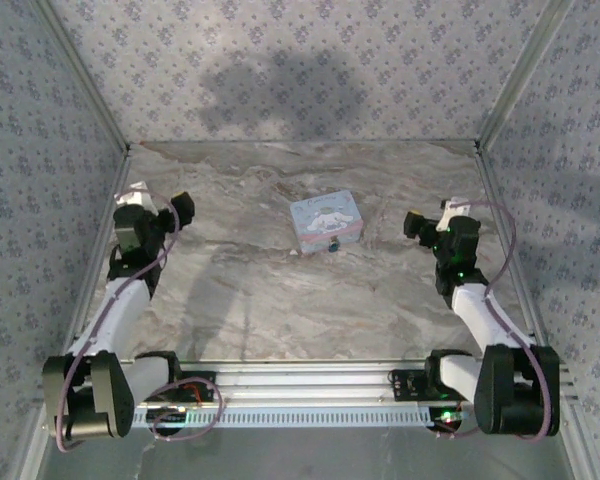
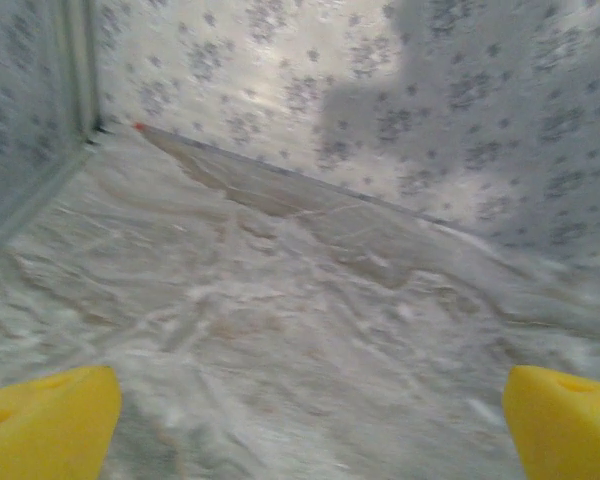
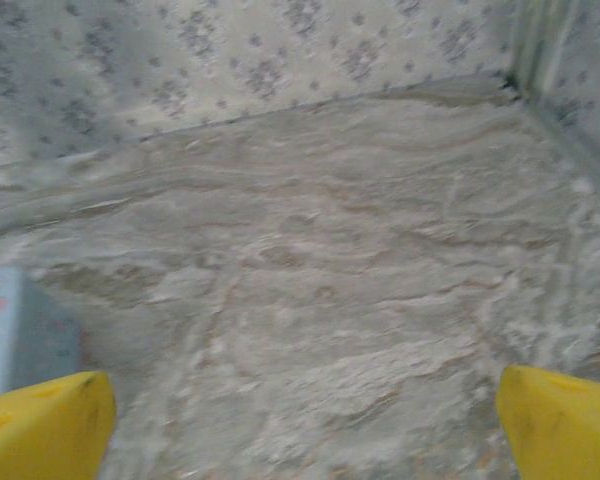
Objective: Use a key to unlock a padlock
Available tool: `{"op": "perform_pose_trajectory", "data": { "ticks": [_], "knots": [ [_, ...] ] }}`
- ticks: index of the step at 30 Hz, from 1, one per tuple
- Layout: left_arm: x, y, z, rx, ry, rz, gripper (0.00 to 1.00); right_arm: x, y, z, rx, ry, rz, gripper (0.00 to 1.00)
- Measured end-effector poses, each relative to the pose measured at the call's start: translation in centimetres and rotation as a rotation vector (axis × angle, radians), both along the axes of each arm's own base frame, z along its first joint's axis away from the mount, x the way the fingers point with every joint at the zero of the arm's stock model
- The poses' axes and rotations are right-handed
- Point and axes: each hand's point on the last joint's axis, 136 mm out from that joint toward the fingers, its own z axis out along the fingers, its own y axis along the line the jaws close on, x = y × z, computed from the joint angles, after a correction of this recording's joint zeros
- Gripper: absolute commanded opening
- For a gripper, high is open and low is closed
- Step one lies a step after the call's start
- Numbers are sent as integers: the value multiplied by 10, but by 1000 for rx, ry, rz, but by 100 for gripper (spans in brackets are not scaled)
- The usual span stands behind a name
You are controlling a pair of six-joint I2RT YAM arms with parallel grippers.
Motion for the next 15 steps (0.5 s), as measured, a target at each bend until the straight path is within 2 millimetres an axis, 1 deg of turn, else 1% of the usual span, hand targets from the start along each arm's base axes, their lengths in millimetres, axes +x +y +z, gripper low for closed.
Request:
{"op": "perform_pose_trajectory", "data": {
  "ticks": [2,4,5,6,7,9,11,13,15],
  "knots": [
    [-2,-23,-2,-70,42,-61,98,-3,19,8,56,35,39,90],
    [-9,-56,-12,-130,103,-151,98,-11,43,9,109,88,88,86],
    [-14,-76,-18,-154,139,-204,98,-18,57,4,131,129,118,84],
    [-19,-91,-23,-169,166,-241,98,-25,67,-3,143,171,139,82],
    [-25,-109,-29,-183,199,-289,98,-35,78,-14,152,228,163,80],
    [-38,-138,-36,-203,242,-363,98,-55,93,-36,156,343,197,76],
    [-49,-165,-39,-219,266,-428,98,-75,101,-56,147,445,214,74],
    [-58,-183,-43,-236,284,-471,98,-92,104,-73,128,533,219,70],
    [-63,-198,-51,-252,302,-499,98,-105,105,-88,109,606,222,66]
  ]
}}
